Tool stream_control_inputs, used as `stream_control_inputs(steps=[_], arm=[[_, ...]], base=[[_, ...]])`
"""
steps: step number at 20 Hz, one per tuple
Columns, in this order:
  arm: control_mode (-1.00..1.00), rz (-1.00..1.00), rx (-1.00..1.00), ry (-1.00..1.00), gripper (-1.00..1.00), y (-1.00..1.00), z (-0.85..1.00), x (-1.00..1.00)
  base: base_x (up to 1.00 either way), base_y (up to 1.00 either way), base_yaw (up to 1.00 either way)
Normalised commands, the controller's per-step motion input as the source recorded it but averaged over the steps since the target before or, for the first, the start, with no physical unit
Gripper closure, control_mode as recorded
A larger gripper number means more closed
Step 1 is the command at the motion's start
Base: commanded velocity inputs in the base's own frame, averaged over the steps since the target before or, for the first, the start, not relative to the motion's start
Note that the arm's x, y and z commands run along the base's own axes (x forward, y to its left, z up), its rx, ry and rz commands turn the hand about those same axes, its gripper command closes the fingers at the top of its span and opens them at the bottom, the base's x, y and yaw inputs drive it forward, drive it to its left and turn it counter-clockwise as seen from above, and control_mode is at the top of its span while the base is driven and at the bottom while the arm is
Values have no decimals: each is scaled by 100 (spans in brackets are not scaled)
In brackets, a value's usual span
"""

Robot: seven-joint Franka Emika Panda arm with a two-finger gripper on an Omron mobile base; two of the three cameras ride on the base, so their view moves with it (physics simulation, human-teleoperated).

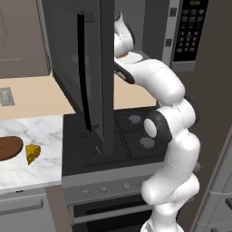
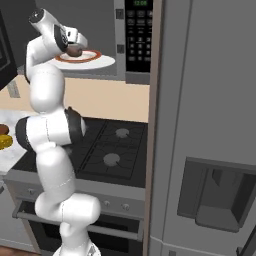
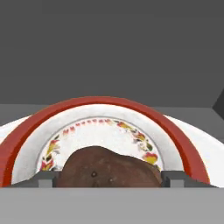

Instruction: Retrieve the reheated potato from the microwave, then place the potato, cheese, and condiment on the cutting board.

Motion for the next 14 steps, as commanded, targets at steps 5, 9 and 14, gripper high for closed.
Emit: stream_control_inputs(steps=[5, 9, 14], arm=[[-100, -5, 0, -11, 100, -2, 0, -99], [-100, -4, 0, -15, 100, -8, 0, -95], [-100, -2, 1, -19, 100, -19, 18, -93]], base=[[0, 0, 0], [0, 0, 0], [0, 0, 0]])
